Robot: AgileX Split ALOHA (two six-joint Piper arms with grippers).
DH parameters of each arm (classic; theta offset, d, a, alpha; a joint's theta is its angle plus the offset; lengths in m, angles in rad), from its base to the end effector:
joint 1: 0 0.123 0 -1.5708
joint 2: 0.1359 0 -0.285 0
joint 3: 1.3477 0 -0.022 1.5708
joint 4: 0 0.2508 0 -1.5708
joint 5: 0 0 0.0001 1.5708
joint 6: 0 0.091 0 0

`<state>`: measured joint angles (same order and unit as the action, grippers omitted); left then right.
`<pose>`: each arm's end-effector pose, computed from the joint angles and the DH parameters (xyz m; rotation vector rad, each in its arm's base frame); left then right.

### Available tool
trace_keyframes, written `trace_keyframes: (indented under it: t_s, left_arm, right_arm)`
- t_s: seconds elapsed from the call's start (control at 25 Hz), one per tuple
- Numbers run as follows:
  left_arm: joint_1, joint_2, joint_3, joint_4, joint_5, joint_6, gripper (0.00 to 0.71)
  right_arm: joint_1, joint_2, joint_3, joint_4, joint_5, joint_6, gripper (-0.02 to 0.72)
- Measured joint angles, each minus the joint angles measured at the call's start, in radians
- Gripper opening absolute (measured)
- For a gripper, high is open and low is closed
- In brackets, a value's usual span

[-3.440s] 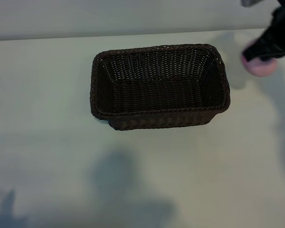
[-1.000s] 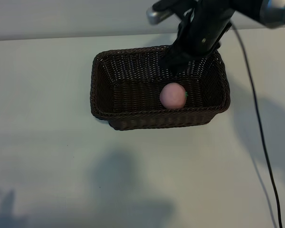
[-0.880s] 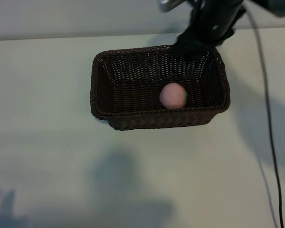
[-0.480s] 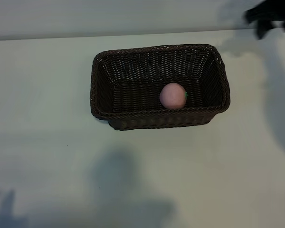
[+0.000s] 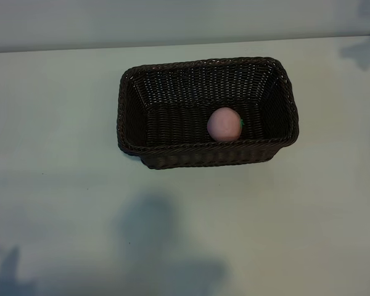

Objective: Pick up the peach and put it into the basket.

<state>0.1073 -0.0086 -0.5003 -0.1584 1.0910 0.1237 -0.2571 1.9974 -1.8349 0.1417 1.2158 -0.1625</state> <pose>-0.0066 -0.0135 0.2757 0.0279 2.0554 -0.0471 0.4178 -0.0974 0.2805 0.1775 2.8319 0.1111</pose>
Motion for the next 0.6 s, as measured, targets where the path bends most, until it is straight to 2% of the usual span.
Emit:
trace_keyframes:
  t_s: [0.24,0.6]
  left_arm:
    - [0.0,0.0,0.0,0.0,0.0,0.0,0.593]
    - [0.0,0.0,0.0,0.0,0.0,0.0,0.593]
  right_arm:
    - [-0.004,-0.153,0.052,0.012,0.003,0.001,0.595]
    - [-0.004,-0.543,0.204,0.019,0.005,0.01,0.595]
